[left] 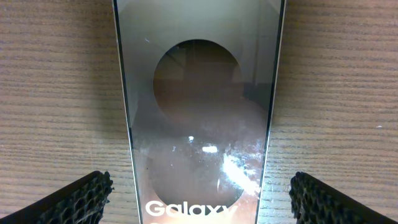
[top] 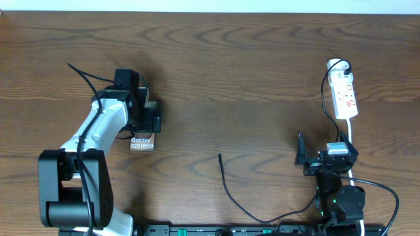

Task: Plug charger to phone and switch on socket
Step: 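Lower the left gripper onto the dark Galaxy phone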

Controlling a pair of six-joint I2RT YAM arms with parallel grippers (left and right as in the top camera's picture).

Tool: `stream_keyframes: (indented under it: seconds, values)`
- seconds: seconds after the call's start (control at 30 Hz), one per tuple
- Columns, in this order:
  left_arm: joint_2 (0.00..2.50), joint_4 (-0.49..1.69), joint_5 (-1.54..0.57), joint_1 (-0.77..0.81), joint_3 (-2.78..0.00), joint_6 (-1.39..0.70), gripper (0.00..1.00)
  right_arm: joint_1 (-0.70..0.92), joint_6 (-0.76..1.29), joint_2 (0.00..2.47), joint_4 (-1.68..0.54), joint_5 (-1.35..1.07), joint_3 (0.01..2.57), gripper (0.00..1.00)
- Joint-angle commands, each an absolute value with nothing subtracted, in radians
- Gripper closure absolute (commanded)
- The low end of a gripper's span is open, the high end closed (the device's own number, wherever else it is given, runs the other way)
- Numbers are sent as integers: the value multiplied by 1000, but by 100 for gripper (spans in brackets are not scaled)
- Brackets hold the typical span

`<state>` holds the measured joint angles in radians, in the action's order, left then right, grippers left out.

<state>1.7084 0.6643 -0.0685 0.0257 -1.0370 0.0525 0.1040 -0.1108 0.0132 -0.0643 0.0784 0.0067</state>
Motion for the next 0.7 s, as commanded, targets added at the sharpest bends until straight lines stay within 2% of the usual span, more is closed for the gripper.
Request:
stream_keyframes:
  seconds: [0.0,0.67]
  values:
    - [1712,657,-59,18,-1013,52,6,105,-117,12,-68,76,6,1]
    - [1712,565,-59,18,-959,60,6,105,-117,12,-68,76,6,1]
